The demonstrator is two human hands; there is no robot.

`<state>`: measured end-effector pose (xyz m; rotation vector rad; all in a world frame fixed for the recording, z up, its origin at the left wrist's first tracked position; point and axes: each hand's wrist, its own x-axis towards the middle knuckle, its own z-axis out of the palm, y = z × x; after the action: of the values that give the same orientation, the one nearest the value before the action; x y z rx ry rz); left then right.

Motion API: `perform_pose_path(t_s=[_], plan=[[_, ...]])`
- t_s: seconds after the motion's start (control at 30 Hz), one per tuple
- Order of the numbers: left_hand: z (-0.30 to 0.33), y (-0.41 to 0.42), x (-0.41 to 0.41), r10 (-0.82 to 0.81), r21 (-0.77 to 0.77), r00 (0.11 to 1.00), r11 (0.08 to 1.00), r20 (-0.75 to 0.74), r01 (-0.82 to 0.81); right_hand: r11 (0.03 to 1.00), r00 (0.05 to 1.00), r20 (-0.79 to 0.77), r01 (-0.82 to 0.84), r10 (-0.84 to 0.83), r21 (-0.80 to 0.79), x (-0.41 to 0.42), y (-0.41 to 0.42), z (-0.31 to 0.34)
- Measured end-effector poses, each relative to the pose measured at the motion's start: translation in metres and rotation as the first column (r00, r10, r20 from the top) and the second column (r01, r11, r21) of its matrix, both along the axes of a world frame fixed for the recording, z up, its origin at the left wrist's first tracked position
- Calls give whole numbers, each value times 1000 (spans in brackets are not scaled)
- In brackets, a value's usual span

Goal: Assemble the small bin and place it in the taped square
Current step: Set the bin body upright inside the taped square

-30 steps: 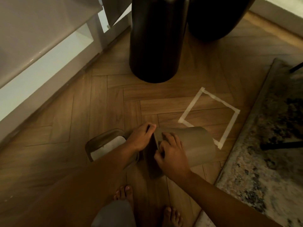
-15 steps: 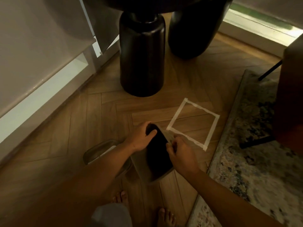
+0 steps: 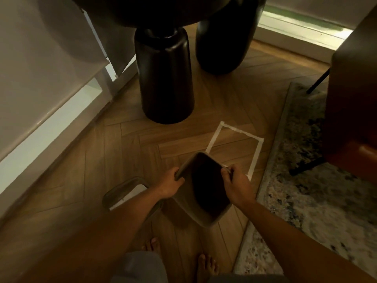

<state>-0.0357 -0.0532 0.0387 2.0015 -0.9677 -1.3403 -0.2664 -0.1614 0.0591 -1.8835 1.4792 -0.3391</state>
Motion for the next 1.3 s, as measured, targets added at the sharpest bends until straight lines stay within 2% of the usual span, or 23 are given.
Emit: perform_pose_path(t_s=[0.2,0.3,0.57,0.8,0.97,1.07,1.17,1.23,1.3], plan=[[-7,0,-7,31,-52,993,998,112,-25,1000,1000,12,12,-12,-14,2,-19,-5],[-12,-1,-9,68,-103,993,993,96,-58,998,997,51,54,-53,-18,3,-27,-11],[-24,-10,-31,162,-184,983,972,88,-144,962,943,190,260,-273,88,-3,-44,-23],[-11,-26,-44,163,-253,985,957,52,-145,924,918,174,319,-357,213,-23,-42,-27],[-5,-25,-56,21,-270,998,963,51,-6,946,981,17,184,-195,268,-43,-39,-25],[-5,-17,-58,-115,-240,991,962,71,129,963,998,54,26,-42,268,-56,-37,-16],[-5,-11,-53,-231,-189,969,951,85,243,955,971,131,-223,200,196,-67,-35,-8],[-5,-9,-46,-280,-171,957,942,69,288,925,939,117,-339,322,174,-71,-29,-5],[-3,-10,-42,-302,-147,951,940,62,308,907,922,89,-387,377,165,-72,-23,-5]])
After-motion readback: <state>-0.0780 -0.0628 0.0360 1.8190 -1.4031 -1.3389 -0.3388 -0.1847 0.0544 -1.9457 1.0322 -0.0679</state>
